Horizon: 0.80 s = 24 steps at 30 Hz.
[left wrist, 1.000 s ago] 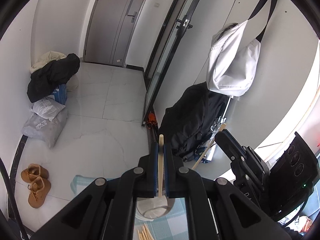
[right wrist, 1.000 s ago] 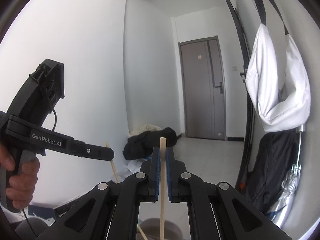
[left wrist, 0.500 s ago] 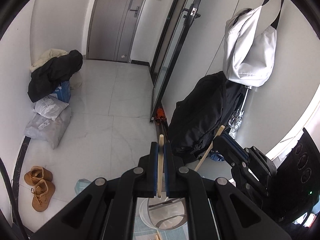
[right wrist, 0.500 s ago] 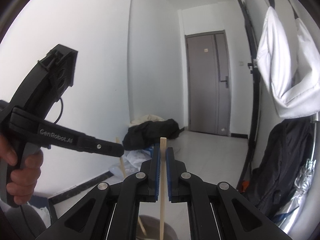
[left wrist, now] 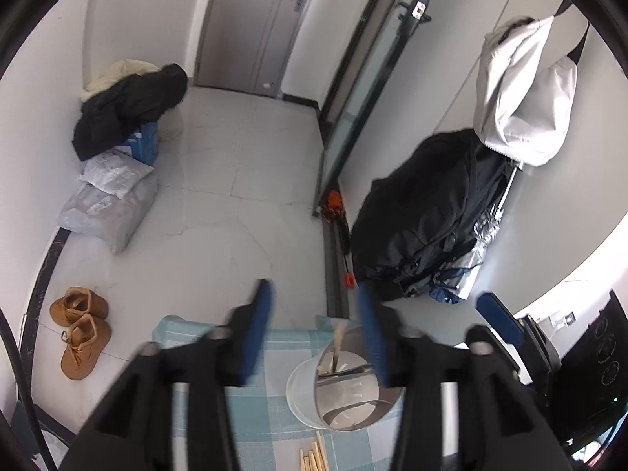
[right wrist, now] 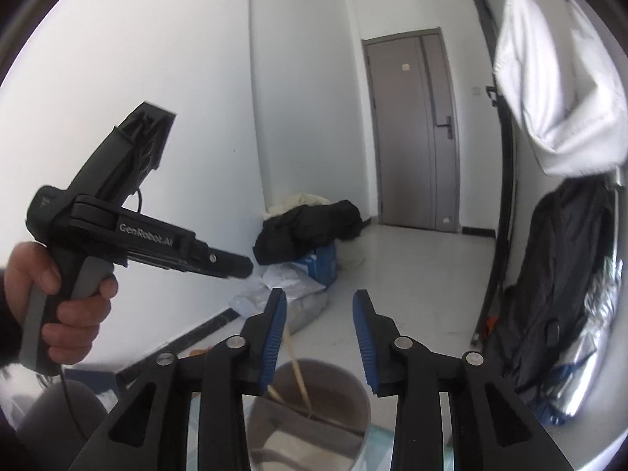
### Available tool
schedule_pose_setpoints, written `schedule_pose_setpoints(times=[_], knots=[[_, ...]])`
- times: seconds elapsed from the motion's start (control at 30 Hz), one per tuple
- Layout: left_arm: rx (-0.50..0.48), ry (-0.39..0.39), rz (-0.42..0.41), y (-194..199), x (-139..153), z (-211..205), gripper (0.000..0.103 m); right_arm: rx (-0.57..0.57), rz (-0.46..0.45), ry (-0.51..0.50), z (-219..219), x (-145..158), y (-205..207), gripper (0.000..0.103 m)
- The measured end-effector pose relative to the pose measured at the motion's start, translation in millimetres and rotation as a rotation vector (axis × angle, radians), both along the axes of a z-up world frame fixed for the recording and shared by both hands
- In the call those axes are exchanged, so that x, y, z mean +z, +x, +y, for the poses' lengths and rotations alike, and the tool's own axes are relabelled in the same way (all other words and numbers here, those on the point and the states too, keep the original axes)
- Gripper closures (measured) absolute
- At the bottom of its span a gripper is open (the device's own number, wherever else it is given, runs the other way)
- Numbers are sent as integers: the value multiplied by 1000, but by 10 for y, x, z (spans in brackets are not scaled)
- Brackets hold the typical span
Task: Organize utensils
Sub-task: 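Open the right gripper to drop the chopstick into the caddy, then withdraw the right gripper from the caddy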
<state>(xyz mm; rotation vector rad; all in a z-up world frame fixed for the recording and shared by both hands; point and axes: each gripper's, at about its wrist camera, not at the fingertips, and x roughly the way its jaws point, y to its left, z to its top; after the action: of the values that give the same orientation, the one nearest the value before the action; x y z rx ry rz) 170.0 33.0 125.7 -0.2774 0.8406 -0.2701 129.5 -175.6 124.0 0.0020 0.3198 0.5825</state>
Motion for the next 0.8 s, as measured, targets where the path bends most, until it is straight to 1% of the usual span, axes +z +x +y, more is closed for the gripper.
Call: schedule_pose_setpoints(times=[0.03, 0.07, 0.1, 0.17, 0.23, 0.3, 0.37, 0.4, 0.47, 0.5, 0.57, 0.7, 0.8], knots=[[23, 13, -22, -56, 35, 23, 45, -20, 10, 7, -46, 6, -79, 61], [40, 29, -38, -103, 59, 37, 42, -25, 16, 15, -65, 10, -127, 58], [57, 49, -52, -168, 95, 46, 41, -32, 18, 33, -109, 14, -221, 56], [75, 72, -60, -234, 108, 47, 39, -53, 19, 46, -150, 27, -355, 46], [88, 96, -70, -324, 142, 14, 39, -77, 17, 72, -209, 45, -514, 40], [96, 118, -90, -433, 184, -29, 38, -85, 21, 87, -251, 70, -591, 37], [102, 135, -107, -515, 201, -64, 30, -96, 25, 97, -271, 97, -701, 31], [106, 143, -115, -569, 213, -83, 28, -96, 23, 107, -280, 116, -773, 29], [107, 147, -131, -666, 231, -122, 28, -102, 18, 119, -319, 160, -892, 22], [99, 144, -137, -719, 236, -133, 28, -105, 15, 125, -327, 173, -946, 20], [102, 151, -143, -812, 230, -139, 28, -111, 10, 136, -346, 188, -1057, 12], [103, 147, -148, -972, 177, -171, 28, -138, -9, 133, -332, 203, -1223, 7], [108, 163, -159, -1123, 90, -218, 28, -175, -56, 76, -289, 169, -1423, 3]])
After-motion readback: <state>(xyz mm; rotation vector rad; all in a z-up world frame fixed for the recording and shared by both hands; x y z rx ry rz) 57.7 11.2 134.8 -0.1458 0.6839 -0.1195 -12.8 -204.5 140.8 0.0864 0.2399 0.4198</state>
